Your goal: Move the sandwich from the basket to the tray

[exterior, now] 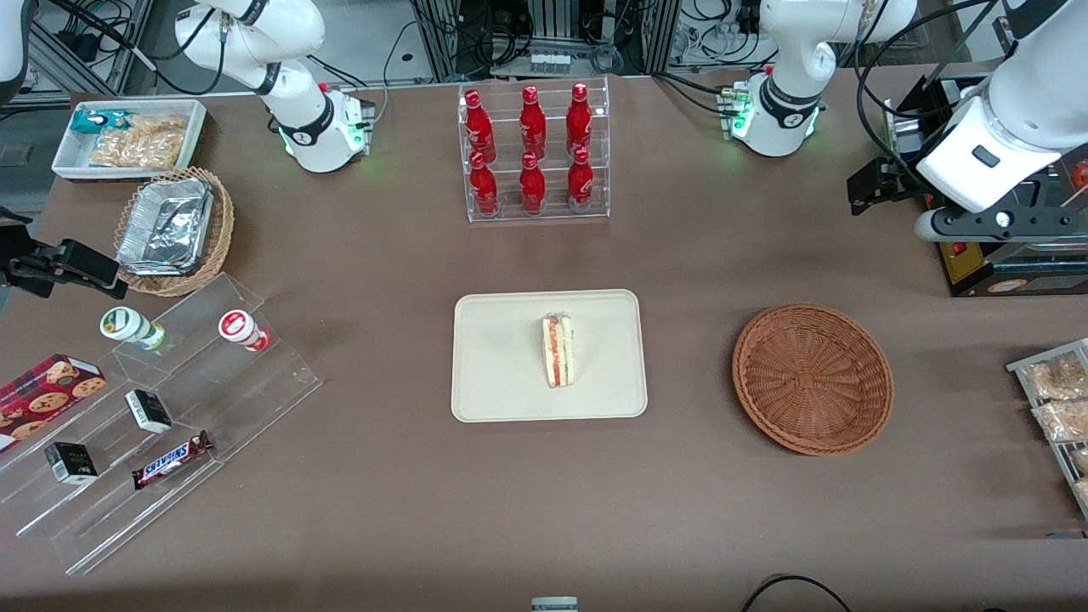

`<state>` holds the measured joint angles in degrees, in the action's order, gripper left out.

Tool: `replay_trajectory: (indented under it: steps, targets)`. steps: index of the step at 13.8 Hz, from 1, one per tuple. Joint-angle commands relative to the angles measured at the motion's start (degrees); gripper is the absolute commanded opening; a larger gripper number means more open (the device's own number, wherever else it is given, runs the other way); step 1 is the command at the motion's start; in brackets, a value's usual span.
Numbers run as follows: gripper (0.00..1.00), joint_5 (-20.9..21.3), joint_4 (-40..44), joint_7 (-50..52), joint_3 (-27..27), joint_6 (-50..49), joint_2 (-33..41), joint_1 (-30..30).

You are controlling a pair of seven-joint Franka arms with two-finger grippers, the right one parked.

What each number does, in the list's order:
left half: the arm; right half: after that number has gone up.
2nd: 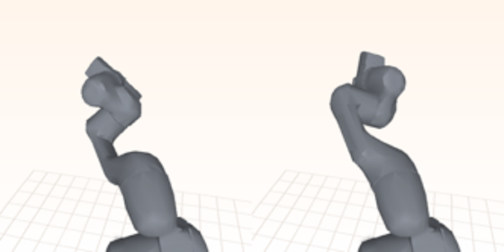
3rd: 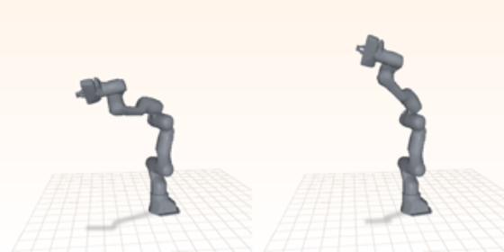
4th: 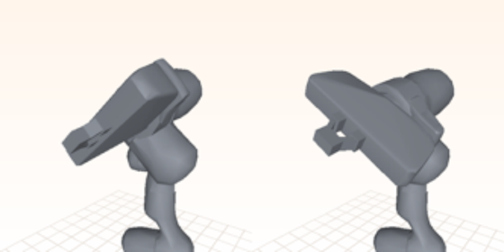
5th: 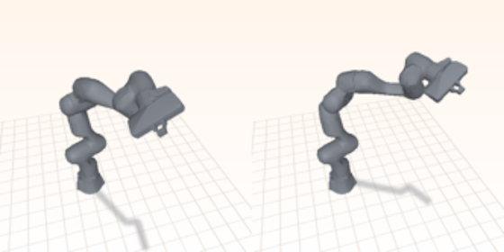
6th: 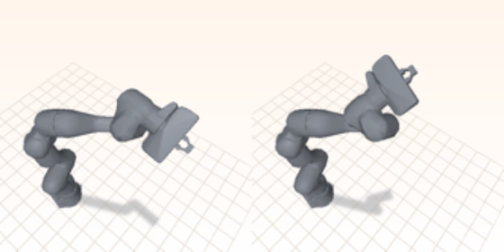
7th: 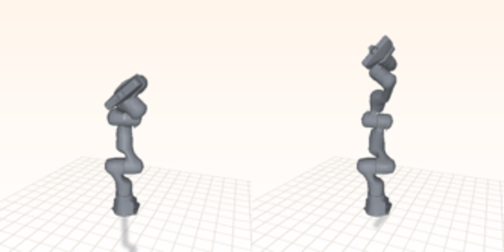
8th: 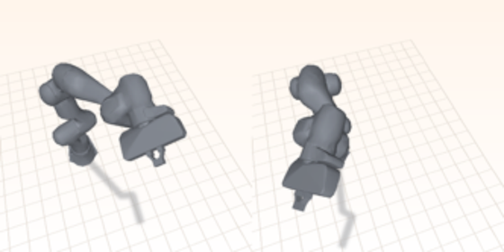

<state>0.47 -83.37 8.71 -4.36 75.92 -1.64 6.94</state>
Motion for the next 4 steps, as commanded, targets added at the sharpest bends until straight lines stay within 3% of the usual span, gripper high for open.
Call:
replay_trajectory:
  steps: [1,4]
  targets:
    - [1.00,-0.5,1.0,-0.6,0.5,0.5,-0.5,0.4]
    - [1.00,-0.5,0.9,-0.5,0.5,0.6,-0.9,0.4]
